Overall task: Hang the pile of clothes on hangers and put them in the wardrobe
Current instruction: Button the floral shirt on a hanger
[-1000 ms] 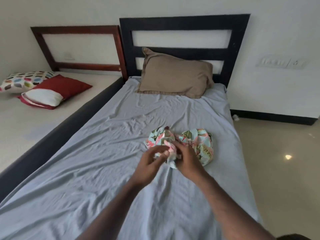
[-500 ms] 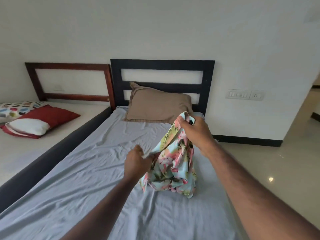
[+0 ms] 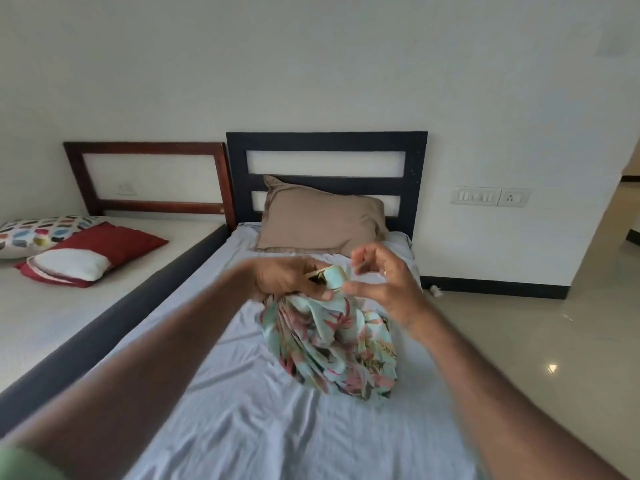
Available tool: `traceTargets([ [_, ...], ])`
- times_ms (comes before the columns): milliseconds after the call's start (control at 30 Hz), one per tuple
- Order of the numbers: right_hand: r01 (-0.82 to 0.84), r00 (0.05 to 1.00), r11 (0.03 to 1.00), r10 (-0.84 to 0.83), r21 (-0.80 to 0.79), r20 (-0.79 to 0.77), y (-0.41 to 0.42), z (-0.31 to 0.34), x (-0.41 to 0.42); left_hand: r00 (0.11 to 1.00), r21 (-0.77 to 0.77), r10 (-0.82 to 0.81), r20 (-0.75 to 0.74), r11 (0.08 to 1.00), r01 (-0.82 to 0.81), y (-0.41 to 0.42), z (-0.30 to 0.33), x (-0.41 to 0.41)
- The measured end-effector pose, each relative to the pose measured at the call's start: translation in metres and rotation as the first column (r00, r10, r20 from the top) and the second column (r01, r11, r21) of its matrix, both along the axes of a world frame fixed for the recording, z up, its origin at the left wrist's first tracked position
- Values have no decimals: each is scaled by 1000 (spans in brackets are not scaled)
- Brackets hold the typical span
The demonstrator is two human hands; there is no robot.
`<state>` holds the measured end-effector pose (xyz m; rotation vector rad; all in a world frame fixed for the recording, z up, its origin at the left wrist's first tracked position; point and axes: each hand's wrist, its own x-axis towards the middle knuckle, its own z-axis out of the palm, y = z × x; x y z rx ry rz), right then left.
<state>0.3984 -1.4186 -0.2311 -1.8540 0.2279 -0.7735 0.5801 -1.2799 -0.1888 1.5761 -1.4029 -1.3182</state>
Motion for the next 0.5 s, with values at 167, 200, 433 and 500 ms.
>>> traceTargets([
  [167,-442,868,890,456,114,-198,-7,54,2,857,165,-221,465,973,161,-7,107,-13],
  [200,-403,887,910,414,93,-202,-9,62,4,820,118,-181,544,983,138,-8,122,-15],
  [433,480,751,557,-660,-678,-11,-33,118,7,432,-369,364,825,926,-75,2,191,14],
  [500,595,646,305,-732,-744,217,-35,127,8,489,-567,567,663,807,-167,8,203,22],
])
